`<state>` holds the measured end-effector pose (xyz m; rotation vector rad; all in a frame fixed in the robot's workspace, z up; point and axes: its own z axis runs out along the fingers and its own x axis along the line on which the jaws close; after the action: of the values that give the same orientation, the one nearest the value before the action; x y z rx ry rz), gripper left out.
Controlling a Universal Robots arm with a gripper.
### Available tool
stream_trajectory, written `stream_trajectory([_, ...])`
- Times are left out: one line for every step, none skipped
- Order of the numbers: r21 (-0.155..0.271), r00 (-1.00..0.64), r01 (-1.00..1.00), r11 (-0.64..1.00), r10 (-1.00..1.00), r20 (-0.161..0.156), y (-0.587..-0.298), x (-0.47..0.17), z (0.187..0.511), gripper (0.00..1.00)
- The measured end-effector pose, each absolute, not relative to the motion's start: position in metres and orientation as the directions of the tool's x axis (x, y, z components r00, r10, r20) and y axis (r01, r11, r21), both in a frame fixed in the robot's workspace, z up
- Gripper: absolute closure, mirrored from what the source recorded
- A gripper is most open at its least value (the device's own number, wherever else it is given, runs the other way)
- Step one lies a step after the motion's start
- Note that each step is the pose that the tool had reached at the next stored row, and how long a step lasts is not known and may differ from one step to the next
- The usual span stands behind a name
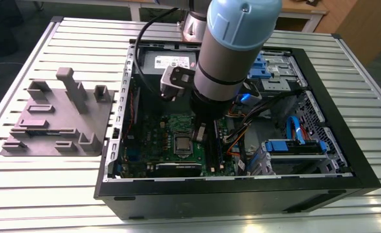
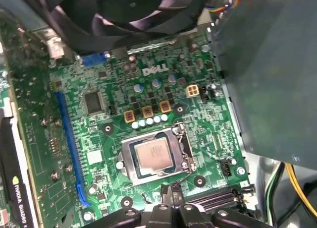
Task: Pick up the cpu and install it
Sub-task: 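Install the first cpu locking lever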
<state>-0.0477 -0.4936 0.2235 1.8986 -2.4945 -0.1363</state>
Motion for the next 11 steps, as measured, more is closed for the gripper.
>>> stream_trajectory([0.071, -0.263, -0.963, 0.259, -0.964, -0.05, -0.4941, -0.0478, 0.2232, 0.9])
stream_trajectory([0.071, -0.259, -0.964, 0.256, -0.965, -0.049, -0.4945, -0.0478, 0.2229, 0.9])
stream_trajectory([0.071, -0.256, -0.965, 0.252, -0.966, -0.047, -0.4945, -0.0478, 0.2227, 0.9])
stream_trajectory([0.07, -0.252, -0.966, 0.249, -0.967, -0.043, -0.4947, -0.0477, 0.2225, 0.9])
stream_trajectory([0.069, -0.248, -0.967, 0.245, -0.968, -0.039, -0.4947, -0.0477, 0.2223, 0.9])
stream_trajectory([0.068, -0.243, -0.968, 0.24, -0.969, -0.034, -0.4947, -0.0478, 0.2221, 0.9])
stream_trajectory([0.067, -0.237, -0.97, 0.235, -0.971, -0.03, -0.4947, -0.0478, 0.2218, 0.9])
stream_trajectory([0.066, -0.23, -0.971, 0.228, -0.973, -0.026, -0.4947, -0.0478, 0.2215, 0.9])
stream_trajectory([0.066, -0.22, -0.974, 0.218, -0.975, -0.024, -0.4947, -0.0478, 0.221, 0.9])
stream_trajectory([0.066, -0.207, -0.977, 0.205, -0.978, -0.023, -0.4947, -0.0478, 0.2203, 0.9])
stream_trajectory([0.066, -0.189, -0.98, 0.187, -0.982, -0.023, -0.4947, -0.0478, 0.2194, 0.9])
